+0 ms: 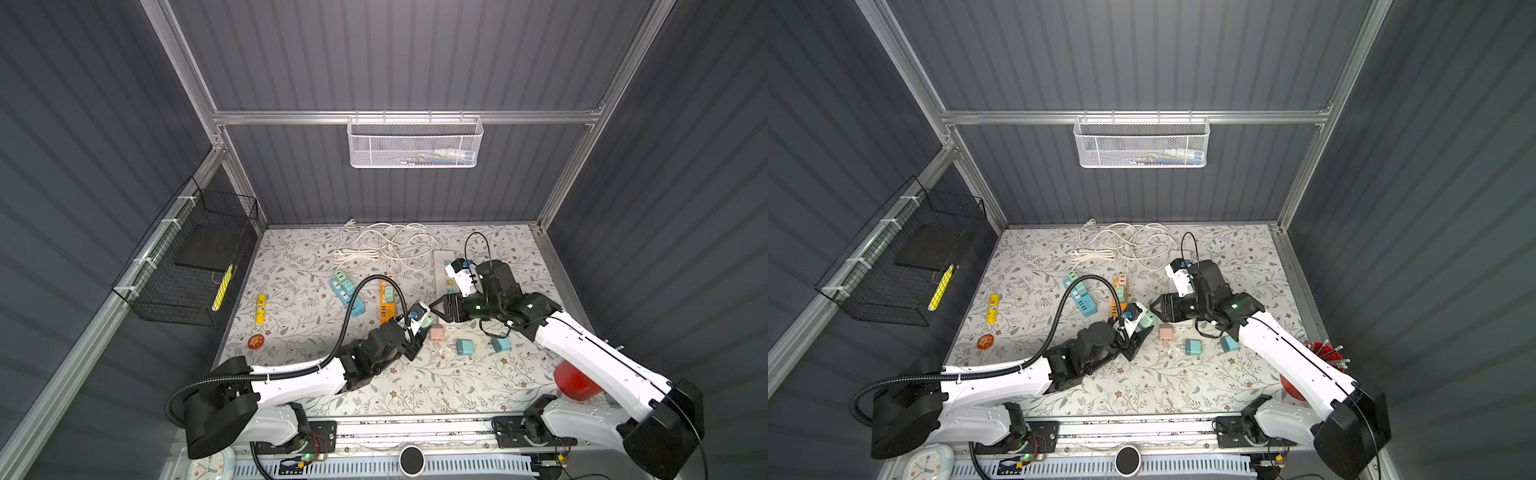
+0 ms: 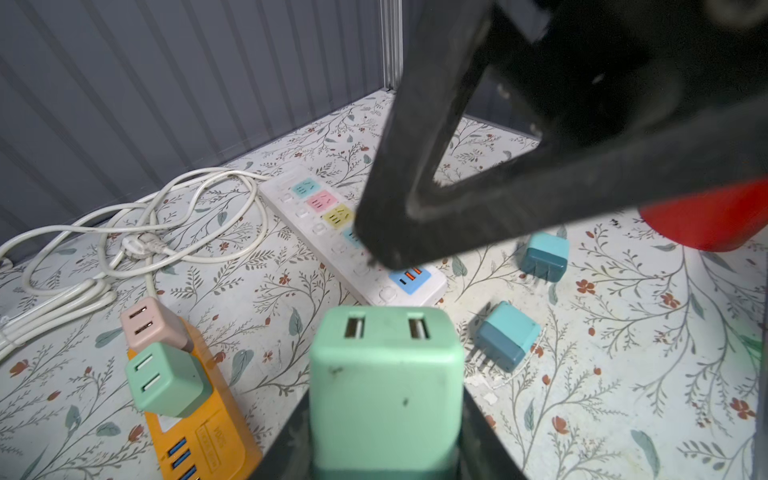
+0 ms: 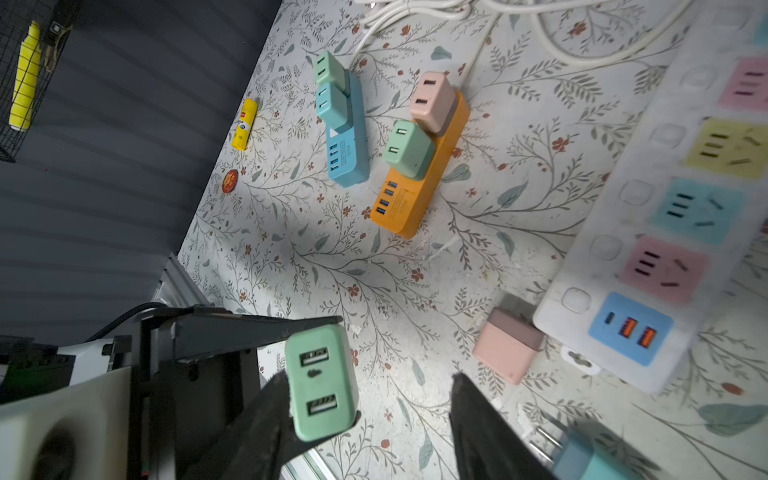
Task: Insert the plug
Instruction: 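Lift the green adapter with the left gripper toward the right gripper, then grasp the green adapter with the right gripper while the left gripper releases it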
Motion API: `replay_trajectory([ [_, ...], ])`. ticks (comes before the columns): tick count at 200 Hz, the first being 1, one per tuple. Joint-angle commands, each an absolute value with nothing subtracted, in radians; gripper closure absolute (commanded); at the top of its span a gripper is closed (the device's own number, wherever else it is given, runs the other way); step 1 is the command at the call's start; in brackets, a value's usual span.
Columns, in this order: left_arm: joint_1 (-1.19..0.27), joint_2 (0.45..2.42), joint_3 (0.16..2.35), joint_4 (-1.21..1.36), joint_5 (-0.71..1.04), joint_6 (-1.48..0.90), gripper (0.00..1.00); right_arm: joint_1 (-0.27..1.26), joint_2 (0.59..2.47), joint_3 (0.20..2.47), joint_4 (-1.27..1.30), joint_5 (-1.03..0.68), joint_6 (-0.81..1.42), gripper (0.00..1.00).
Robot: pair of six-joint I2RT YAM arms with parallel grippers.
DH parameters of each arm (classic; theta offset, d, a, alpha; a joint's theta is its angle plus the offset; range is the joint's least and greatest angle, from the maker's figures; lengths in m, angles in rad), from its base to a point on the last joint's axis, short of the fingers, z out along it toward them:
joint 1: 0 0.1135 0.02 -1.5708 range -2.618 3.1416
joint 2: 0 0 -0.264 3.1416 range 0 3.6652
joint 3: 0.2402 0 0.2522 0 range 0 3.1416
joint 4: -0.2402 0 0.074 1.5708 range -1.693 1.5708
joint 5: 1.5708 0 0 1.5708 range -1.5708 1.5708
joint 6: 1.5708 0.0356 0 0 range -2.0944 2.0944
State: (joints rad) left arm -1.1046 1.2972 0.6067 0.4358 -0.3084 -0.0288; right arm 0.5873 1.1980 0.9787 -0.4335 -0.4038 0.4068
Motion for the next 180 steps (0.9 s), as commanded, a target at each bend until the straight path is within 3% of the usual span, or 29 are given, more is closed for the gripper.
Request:
replay_trajectory([
  [1, -1.087, 1.275, 0.601, 0.466, -0.266, -0.026, 0.62, 0.625, 1.217, 1.010, -0.416, -0.472, 0.383, 0.36],
  [34, -1.067, 1.283, 0.612, 0.467, -0.234, -0.044, 0.62, 0.638, 1.236, 1.003, -0.423, -0.470, 0.375, 0.39],
  [72, -1.059, 1.292, 0.629, 0.456, -0.204, -0.044, 0.62, 0.639, 1.260, 0.995, -0.394, -0.481, 0.384, 0.52],
  [104, -1.058, 1.296, 0.633, 0.457, -0.194, -0.046, 0.62, 0.640, 1.287, 1.003, -0.367, -0.500, 0.390, 0.54],
  [138, -1.057, 1.293, 0.634, 0.453, -0.200, -0.044, 0.62, 0.642, 1.294, 1.007, -0.365, -0.498, 0.390, 0.68],
  [153, -1.057, 1.292, 0.636, 0.445, -0.210, -0.043, 0.56, 0.643, 1.291, 1.007, -0.365, -0.492, 0.389, 0.74],
  [180, -1.057, 1.277, 0.633, 0.424, -0.286, -0.062, 0.24, 0.643, 1.275, 1.012, -0.358, -0.449, 0.400, 0.80],
])
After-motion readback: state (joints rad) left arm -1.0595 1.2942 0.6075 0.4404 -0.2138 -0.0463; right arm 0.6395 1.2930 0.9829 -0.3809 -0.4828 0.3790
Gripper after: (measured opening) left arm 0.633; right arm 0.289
